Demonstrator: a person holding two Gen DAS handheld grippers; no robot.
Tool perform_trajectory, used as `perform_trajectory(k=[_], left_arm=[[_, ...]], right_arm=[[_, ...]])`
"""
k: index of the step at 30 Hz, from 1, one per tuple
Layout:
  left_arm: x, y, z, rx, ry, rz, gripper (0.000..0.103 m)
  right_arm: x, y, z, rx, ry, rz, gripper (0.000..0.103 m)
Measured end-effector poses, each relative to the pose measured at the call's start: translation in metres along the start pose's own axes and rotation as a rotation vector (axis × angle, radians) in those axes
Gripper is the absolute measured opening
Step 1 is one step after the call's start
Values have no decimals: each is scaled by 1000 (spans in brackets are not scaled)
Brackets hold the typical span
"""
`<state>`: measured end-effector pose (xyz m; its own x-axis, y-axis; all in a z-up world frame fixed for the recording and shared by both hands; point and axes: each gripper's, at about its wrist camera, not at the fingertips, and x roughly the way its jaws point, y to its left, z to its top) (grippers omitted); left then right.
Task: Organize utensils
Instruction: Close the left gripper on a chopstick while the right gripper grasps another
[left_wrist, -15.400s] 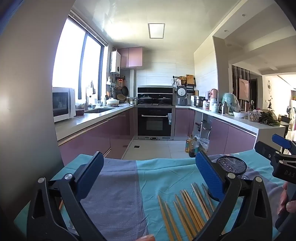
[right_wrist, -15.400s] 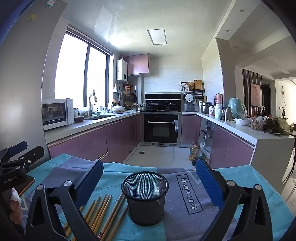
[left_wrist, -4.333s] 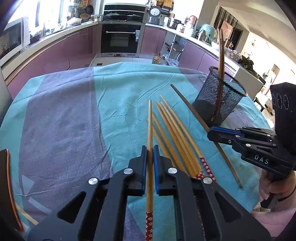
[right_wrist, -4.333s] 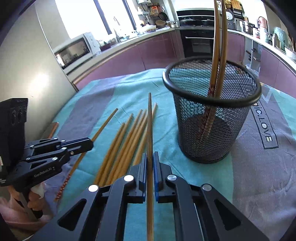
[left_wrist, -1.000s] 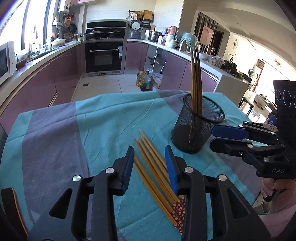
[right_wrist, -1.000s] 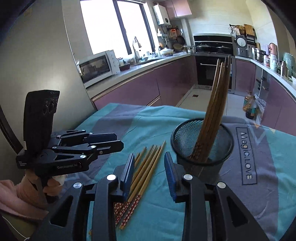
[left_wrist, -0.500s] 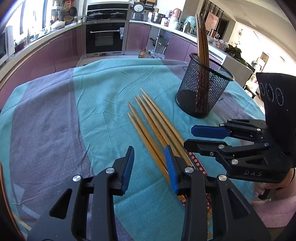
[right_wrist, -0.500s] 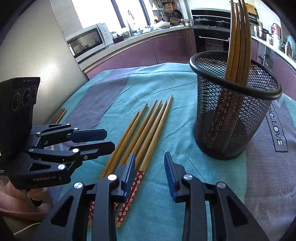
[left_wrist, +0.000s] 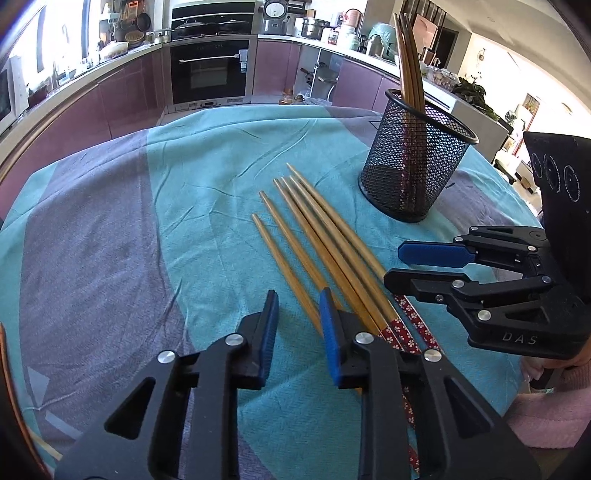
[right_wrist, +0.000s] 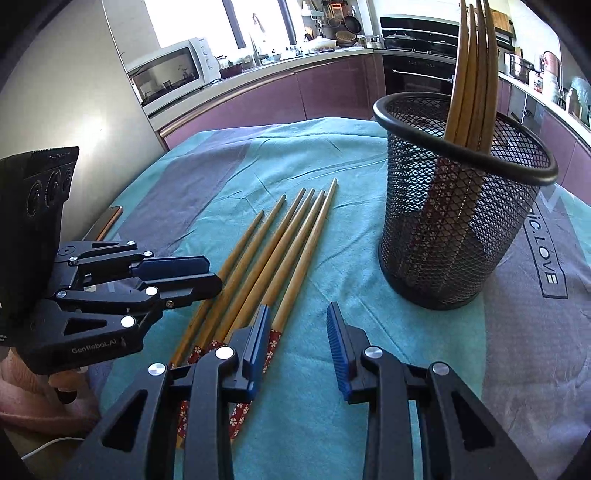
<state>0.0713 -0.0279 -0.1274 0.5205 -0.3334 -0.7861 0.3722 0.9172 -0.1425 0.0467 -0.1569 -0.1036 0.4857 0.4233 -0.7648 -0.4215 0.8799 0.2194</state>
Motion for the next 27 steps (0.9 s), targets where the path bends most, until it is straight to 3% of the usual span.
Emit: perform_trajectory(k=[4, 8, 15, 22, 27], left_arm=[[0, 5, 1, -9, 0, 16, 18], [3, 8, 3, -24, 2, 33, 25], [8, 9, 6, -37, 1, 37, 23], [10, 13, 7, -79, -9, 45, 12], [7, 19, 8, -121, -19, 29, 8]], right_arm=[[-3, 0, -1, -6, 5, -26, 30], [4, 5, 2, -21, 2, -57, 30], [16, 9, 14, -28, -16, -79, 30], [15, -3, 16, 38, -30, -73, 7], [11, -11, 15, 90, -43, -45, 6]])
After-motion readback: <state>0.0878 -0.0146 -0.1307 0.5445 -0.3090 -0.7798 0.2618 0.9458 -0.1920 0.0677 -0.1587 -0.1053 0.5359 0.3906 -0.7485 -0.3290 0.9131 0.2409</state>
